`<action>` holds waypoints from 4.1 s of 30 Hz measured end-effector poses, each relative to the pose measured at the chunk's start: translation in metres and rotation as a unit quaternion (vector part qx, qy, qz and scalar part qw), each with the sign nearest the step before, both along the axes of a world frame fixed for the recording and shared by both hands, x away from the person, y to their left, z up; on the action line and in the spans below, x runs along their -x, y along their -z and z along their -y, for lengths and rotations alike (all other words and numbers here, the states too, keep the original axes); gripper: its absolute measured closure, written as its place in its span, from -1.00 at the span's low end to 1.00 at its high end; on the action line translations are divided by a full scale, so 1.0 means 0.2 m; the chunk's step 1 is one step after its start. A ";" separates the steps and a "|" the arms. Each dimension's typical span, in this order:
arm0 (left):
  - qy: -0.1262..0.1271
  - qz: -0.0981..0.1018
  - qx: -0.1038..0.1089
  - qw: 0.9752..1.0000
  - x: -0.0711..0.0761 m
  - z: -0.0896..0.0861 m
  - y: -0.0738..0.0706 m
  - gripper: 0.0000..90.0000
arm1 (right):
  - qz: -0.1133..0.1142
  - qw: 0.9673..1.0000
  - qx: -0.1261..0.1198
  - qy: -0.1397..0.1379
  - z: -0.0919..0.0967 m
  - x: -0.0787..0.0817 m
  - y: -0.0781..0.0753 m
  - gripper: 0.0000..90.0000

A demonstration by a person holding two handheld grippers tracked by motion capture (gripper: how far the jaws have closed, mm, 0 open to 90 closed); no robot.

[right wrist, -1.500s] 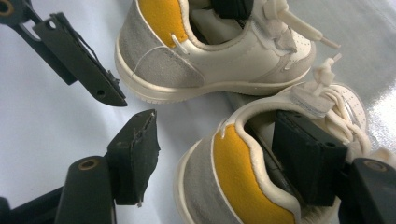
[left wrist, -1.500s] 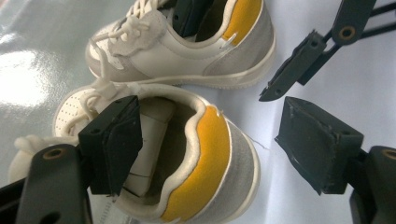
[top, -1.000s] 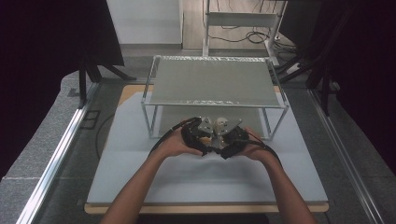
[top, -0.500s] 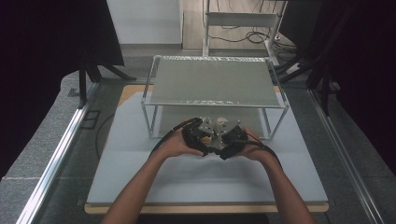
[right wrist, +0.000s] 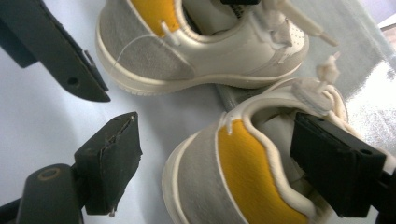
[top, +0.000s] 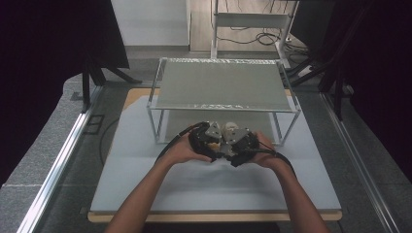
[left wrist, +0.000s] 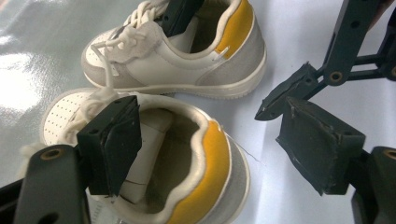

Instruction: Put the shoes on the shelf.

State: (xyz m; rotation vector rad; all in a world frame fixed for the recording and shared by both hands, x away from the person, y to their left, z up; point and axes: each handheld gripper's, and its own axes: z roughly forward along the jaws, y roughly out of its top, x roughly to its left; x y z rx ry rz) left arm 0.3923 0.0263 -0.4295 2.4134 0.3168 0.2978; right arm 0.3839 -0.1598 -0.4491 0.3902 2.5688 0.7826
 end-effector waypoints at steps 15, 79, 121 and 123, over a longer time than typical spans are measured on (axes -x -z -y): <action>-0.009 0.043 0.025 0.999 0.13 -0.12 -0.11 -0.53 | 0.035 0.997 -0.065 0.000 0.10 0.09 -0.15 -0.51; -0.208 -0.024 0.062 0.976 0.05 -0.15 0.17 0.27 | -0.001 0.975 -0.165 0.148 0.20 0.04 0.10 0.37; -0.276 -0.032 0.048 0.959 -0.18 -0.07 0.20 0.27 | 0.033 0.967 -0.151 0.202 0.13 -0.16 0.17 0.39; -0.275 -0.032 0.048 0.960 -0.18 -0.07 0.20 0.26 | 0.031 0.968 -0.148 0.200 0.13 -0.17 0.16 0.39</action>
